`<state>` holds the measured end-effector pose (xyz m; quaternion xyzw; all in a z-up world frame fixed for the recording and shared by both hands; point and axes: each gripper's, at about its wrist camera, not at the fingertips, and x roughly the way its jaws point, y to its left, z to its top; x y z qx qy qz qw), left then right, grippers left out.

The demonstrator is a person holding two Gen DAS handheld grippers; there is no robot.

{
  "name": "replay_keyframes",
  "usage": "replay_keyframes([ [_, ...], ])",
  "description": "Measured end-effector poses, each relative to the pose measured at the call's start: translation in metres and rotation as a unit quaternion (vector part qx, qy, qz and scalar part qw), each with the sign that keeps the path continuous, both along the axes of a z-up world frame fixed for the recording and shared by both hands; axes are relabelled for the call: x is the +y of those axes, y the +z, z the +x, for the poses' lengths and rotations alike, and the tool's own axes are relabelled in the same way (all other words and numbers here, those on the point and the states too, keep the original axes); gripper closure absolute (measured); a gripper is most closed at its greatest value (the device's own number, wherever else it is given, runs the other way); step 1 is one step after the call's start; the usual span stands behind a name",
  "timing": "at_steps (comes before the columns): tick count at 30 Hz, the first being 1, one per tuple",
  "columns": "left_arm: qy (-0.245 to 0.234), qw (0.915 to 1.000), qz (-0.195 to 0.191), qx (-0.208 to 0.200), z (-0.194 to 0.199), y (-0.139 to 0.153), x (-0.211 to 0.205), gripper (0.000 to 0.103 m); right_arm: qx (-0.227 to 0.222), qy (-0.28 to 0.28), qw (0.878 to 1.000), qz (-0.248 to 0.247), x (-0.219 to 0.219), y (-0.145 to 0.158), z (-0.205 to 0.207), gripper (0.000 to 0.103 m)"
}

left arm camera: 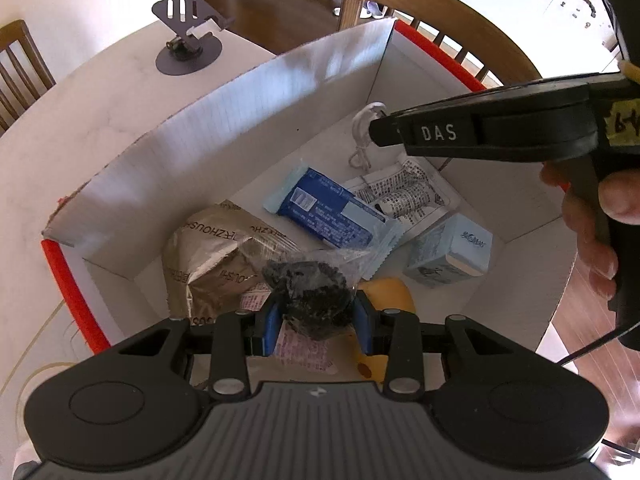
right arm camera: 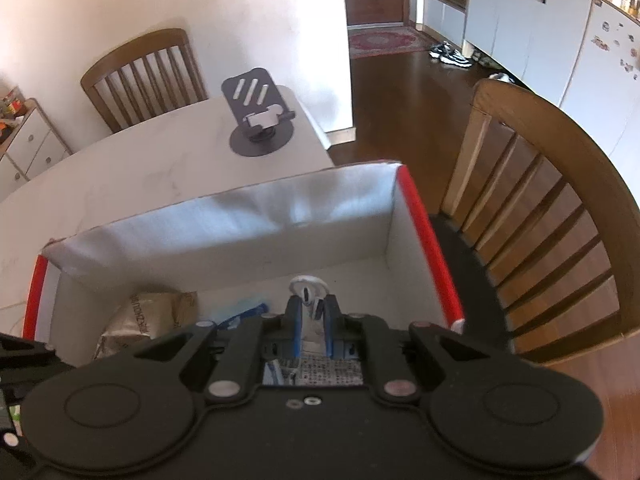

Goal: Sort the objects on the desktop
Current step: 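Open the left tool dropping the black-item bag while the right tool drops the cable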

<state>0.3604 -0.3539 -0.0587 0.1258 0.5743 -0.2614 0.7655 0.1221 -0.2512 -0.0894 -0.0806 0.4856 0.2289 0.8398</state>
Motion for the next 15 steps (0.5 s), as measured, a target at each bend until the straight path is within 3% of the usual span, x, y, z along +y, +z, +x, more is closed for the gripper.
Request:
replay_keyframes([
  [8, 0.000, 1.0000, 0.001, -0.008, 0.000, -0.003, -0.001, 0.065, 0.033, 0.018, 0.999, 0.004, 0.010, -0.010, -0.003, 0.081],
  [9, 0.000, 1.0000, 0.002, -0.008, 0.001, -0.004, 0.000, 0.064, 0.037, 0.017, 0.999, 0.005, 0.010, -0.011, -0.003, 0.078],
  [11, 0.004, 1.0000, 0.002, -0.009, 0.002, -0.004, 0.001, 0.051, 0.044, 0.017, 0.999, 0.006, 0.010, -0.013, -0.004, 0.069],
  [15, 0.007, 0.9998, -0.015, -0.009, -0.001, 0.000, 0.005, 0.048, 0.049, 0.011, 0.999, 0.011, 0.007, -0.010, -0.007, 0.051],
])
